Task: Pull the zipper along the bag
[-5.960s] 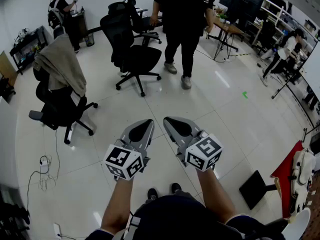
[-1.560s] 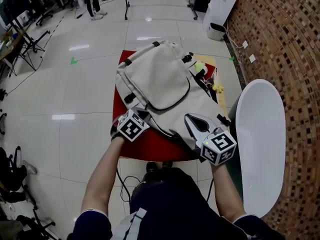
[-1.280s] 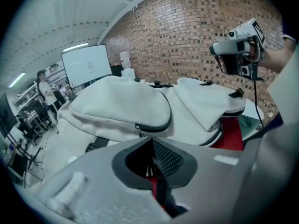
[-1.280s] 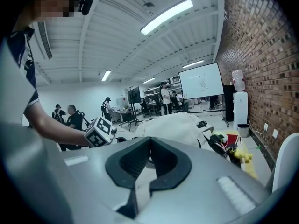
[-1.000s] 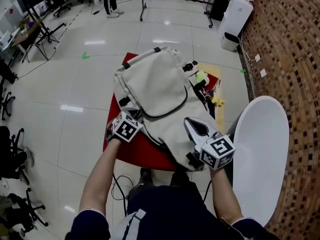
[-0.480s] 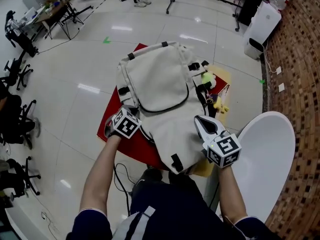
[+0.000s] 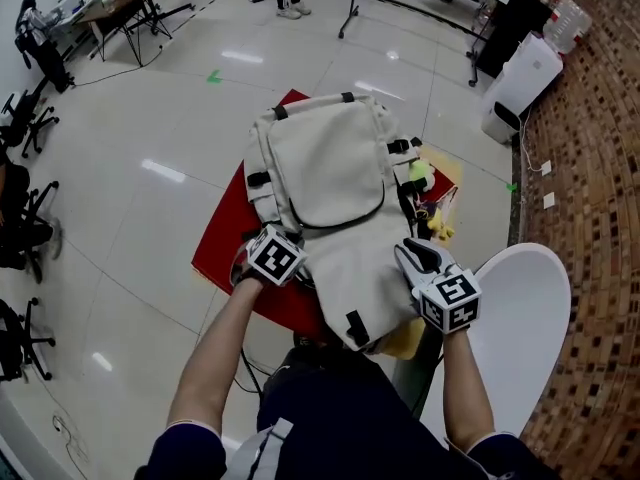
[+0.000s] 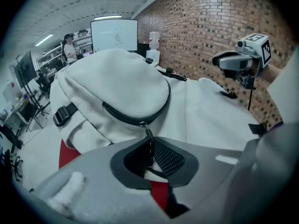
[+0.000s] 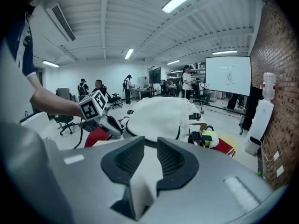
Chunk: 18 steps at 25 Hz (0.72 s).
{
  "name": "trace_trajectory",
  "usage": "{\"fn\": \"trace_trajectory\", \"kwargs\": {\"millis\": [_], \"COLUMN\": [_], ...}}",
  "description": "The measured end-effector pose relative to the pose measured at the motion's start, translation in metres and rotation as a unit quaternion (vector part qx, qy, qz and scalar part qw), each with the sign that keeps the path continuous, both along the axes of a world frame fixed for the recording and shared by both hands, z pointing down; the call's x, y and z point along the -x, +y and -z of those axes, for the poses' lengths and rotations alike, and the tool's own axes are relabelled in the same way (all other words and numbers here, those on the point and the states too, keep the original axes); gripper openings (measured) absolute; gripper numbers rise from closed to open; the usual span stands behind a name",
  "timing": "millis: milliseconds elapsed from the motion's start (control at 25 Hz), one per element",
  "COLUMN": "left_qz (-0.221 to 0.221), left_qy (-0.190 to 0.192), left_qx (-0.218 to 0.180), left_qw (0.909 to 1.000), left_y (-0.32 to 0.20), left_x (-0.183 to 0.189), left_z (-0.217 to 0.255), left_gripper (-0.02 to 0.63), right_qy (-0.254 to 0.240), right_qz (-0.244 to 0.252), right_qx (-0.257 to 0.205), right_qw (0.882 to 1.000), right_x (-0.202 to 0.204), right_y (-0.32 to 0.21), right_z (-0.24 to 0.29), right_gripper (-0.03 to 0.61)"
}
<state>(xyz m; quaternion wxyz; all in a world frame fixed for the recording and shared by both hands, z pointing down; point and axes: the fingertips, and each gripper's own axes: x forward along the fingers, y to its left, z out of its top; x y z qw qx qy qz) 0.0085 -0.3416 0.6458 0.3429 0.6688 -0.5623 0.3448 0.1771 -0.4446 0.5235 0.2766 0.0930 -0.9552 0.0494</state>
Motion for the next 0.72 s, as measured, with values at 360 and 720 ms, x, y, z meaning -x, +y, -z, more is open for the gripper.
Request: {"fn": "trace_trajectory", "kwargs": {"millis": [360, 720], "left_qz": [0.017, 0.065], "left_qy": [0.023, 0.072], "left_qx": [0.009, 0.032], "left_qw": [0.9996, 0.9948], "left_y": [-0.017, -0.025], "left_x": [-0.01, -0.027], "left_z": [0.006, 0.009], "left_gripper": [0.035, 0.04], "right_qy": [0.153, 0.134], "right_qz": [0.103, 0.18], "right_qx": [0.022, 0.059], "right_qw": [0.983, 0.973], "right_x": [-0.023, -0.028], "right_y": [0.006, 0.024], "right_z": [-0.076, -0.092], "right_gripper": [0.063, 0.005]}}
